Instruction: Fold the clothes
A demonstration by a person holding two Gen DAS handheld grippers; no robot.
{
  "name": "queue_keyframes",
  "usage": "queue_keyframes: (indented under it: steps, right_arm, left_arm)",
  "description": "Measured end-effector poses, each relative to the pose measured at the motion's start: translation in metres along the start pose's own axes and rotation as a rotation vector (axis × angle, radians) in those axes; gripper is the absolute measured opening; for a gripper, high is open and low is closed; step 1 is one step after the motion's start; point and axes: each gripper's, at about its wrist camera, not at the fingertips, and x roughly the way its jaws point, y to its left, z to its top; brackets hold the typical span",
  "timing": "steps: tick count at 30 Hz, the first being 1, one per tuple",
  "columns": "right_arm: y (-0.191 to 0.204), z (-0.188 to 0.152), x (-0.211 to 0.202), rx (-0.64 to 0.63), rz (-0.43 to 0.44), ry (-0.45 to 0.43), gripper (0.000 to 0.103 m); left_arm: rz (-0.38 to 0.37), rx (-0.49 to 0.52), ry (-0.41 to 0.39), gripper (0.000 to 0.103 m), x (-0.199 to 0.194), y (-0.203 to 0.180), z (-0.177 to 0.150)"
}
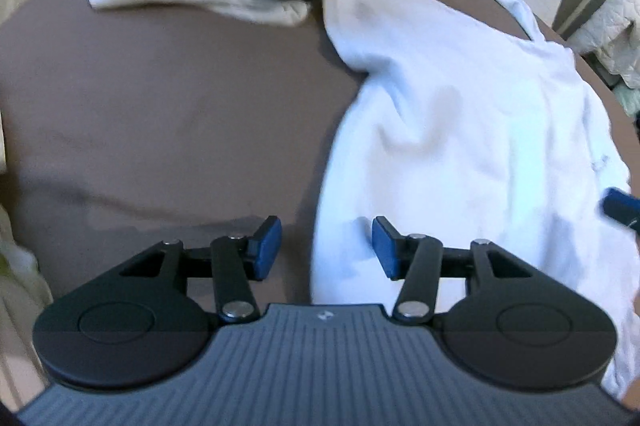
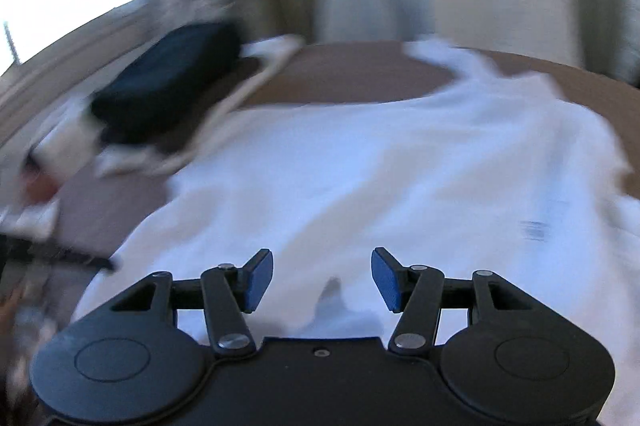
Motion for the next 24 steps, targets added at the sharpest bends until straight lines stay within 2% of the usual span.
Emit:
queue_keyframes:
  steps: [3, 5, 8, 10, 13, 16, 18, 22, 24]
  right_arm:
    - [0.038, -0.006, 0.004, -0.172, 0.095, 0.045, 0.060]
    - [0.056, -0.014, 0.003, -0.244, 0.175, 0.061, 0.062]
    - [0.081, -0.028, 0.008, -0.312, 0.312, 0.121, 0.067]
    - [0.101, -0.037, 0.011, -0.392, 0.344, 0.133, 0.067]
    - [0.128, -0.051, 0.017, -0.524, 0.319, 0.130, 0.070]
    - [0.141, -0.064, 0.032, -0.638, 0.205, 0.133, 0.070]
    - [0.143, -0.067, 0.036, -0.644, 0.162, 0.122, 0.070]
    - [0.145, -0.065, 0.035, -0.621, 0.128, 0.095, 0.070]
    - [0.145, -0.061, 0.032, -0.613, 0.095, 0.081, 0.070]
  left_arm:
    - [-0.033, -0.063, 0.040, 0.053, 0.003, 0.007, -0.014]
    - [-0.028, -0.088, 0.056, 0.058, 0.006, 0.008, -0.026]
    - [0.001, -0.077, 0.041, 0.061, 0.005, 0.005, -0.033]
    - [0.008, -0.082, 0.031, 0.066, 0.000, 0.001, -0.035]
    - [-0.003, -0.125, 0.005, 0.067, -0.009, 0.004, -0.043]
    - [-0.015, -0.170, 0.004, 0.067, -0.011, 0.009, -0.051]
    - [-0.030, -0.196, 0.003, 0.067, -0.011, 0.011, -0.054]
    - [-0.077, -0.200, 0.037, 0.087, -0.005, 0.006, -0.059]
    - [-0.084, -0.189, 0.025, 0.089, -0.004, 0.002, -0.060]
